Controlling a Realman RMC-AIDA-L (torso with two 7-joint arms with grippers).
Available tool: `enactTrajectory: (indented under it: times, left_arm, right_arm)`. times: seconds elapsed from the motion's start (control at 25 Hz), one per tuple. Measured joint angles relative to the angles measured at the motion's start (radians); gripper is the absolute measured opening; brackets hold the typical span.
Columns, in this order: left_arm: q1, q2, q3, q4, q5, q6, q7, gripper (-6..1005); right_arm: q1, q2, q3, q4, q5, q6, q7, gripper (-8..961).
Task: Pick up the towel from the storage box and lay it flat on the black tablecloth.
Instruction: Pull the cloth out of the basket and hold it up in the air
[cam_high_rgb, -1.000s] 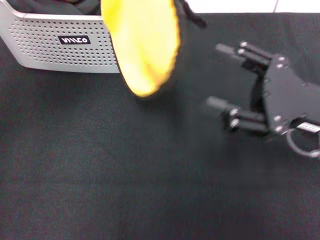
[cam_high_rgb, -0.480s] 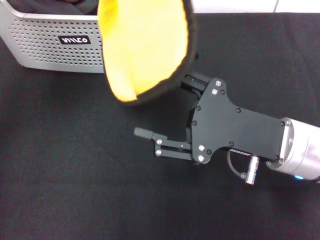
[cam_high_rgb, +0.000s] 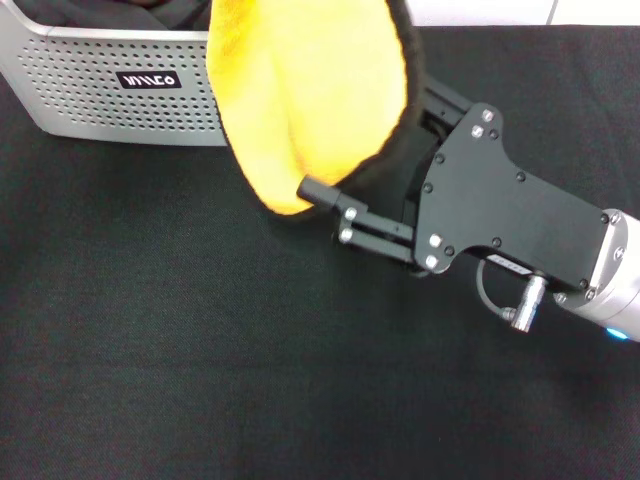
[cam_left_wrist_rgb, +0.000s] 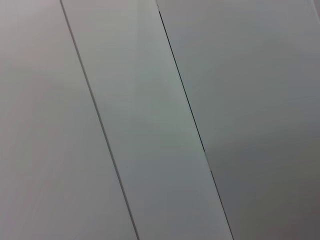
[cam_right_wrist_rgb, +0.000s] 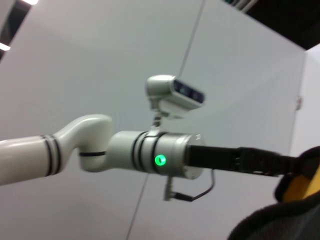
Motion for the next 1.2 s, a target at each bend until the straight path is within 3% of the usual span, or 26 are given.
enactTrajectory:
  times: [0.48,1.2]
  left_arm:
    - [0.002,-0.001,0.002,-0.006,0.013,0.000,0.003,21]
    - [0.009,-0.001,0.002,-0.009,0.013,0.000,0.004,24]
  right_arm:
    - [-0.054,0.000,-0.005,0.007,0.032,0.061,0.008,638]
    - [-0.058,0.000,0.012,0.052,0.071,0.094,0.025,398]
